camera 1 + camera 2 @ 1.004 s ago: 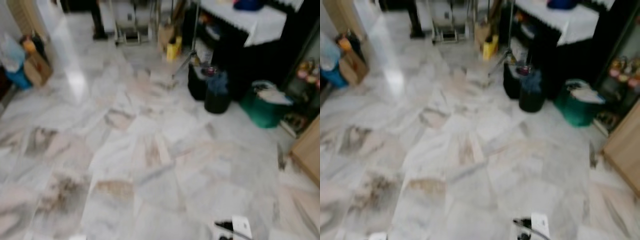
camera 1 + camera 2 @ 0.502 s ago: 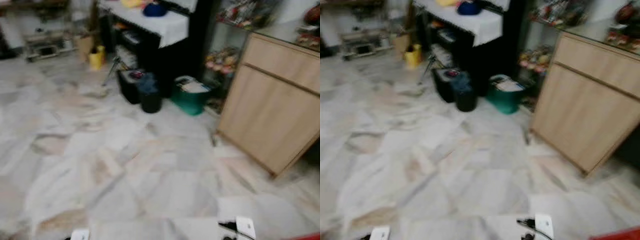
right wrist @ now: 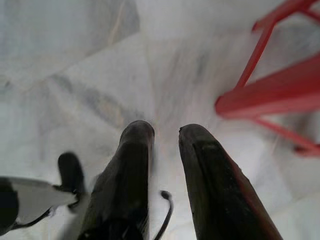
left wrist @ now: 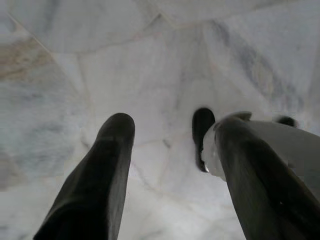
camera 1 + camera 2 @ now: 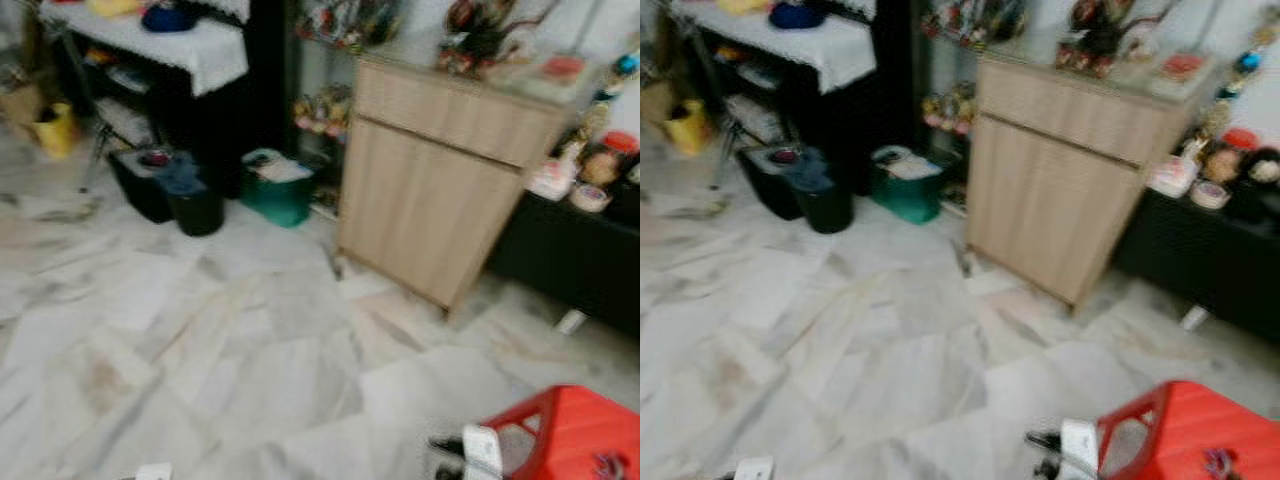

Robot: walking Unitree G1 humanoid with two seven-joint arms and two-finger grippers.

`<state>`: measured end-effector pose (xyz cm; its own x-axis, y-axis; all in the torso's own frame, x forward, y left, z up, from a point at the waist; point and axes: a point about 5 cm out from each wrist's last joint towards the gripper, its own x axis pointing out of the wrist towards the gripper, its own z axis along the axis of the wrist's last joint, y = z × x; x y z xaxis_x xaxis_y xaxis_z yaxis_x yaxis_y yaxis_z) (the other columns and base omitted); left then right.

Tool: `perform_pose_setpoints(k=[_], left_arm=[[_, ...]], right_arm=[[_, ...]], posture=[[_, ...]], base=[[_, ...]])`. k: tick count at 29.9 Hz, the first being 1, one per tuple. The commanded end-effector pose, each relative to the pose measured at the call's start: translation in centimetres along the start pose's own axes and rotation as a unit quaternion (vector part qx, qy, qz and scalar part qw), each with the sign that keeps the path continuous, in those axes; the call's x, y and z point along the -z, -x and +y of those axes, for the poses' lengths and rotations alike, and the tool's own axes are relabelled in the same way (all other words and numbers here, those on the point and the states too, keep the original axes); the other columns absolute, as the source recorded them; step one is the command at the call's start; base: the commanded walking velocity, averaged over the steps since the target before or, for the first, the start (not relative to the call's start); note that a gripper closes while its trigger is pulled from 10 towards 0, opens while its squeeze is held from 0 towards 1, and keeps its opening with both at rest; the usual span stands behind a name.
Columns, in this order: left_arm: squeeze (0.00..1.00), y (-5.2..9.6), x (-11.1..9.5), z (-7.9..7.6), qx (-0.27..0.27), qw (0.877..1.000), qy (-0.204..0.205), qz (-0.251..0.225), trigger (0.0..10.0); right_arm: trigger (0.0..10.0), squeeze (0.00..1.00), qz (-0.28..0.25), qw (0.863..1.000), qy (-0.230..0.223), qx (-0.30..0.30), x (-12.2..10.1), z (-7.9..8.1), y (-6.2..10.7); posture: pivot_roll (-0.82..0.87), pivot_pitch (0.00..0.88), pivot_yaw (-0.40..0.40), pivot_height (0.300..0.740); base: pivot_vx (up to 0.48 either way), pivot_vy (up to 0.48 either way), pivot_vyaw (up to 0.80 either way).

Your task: Hang keys on a hook

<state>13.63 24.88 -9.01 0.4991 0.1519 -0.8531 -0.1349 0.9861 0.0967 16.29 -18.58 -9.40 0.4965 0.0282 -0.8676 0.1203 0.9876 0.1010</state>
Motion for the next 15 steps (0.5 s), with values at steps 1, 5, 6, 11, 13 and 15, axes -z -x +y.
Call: perform_pose_setpoints(k=[1, 5, 6, 11, 13, 15], left_arm=[[0.00, 0.00, 0.04, -0.08, 0.002, 1.000, -0.004, 0.000, 10.0], [0.00, 0.00, 0.11, -0.23, 0.004, 1.000, -0.007, 0.001, 10.0], [0.00, -0.01, 0.11, -0.28, 0.004, 1.000, -0.008, 0.001, 10.0], [0.00, -0.03, 0.03, -0.36, 0.005, 1.000, -0.008, -0.001, 10.0], [0.00, -0.03, 0.01, -0.34, 0.005, 1.000, -0.007, -0.002, 10.0], [0.00, -0.02, 0.00, -0.20, 0.003, 1.000, -0.005, -0.002, 10.0]], right_arm=[[10.0, 0.00, -0.003, 1.000, 0.002, 0.006, -0.30, -0.49, 0.05], [10.0, 0.00, -0.002, 1.000, 0.002, 0.006, -0.27, -0.48, 0.05], [10.0, 0.00, -0.003, 1.000, 0.002, 0.006, -0.27, -0.48, 0.05], [10.0, 0.00, -0.003, 1.000, 0.003, 0.005, -0.27, -0.46, 0.05], [10.0, 0.00, -0.003, 1.000, 0.003, 0.005, -0.28, -0.47, 0.05], [10.0, 0.00, -0.003, 1.000, 0.003, 0.005, -0.28, -0.48, 0.05]], posture=[[0.03, 0.000, -0.012, 0.740], [0.03, 0.000, -0.011, 0.740], [0.03, 0.000, -0.011, 0.740], [0.03, 0.000, -0.012, 0.740], [0.03, 0.000, -0.014, 0.740], [0.03, 0.000, -0.014, 0.740]], base=[[0.000, 0.000, -0.76], [0.000, 0.000, -0.76], [0.000, 0.000, -0.76], [0.000, 0.000, -0.76], [0.000, 0.000, -0.76], [0.000, 0.000, -0.76]])
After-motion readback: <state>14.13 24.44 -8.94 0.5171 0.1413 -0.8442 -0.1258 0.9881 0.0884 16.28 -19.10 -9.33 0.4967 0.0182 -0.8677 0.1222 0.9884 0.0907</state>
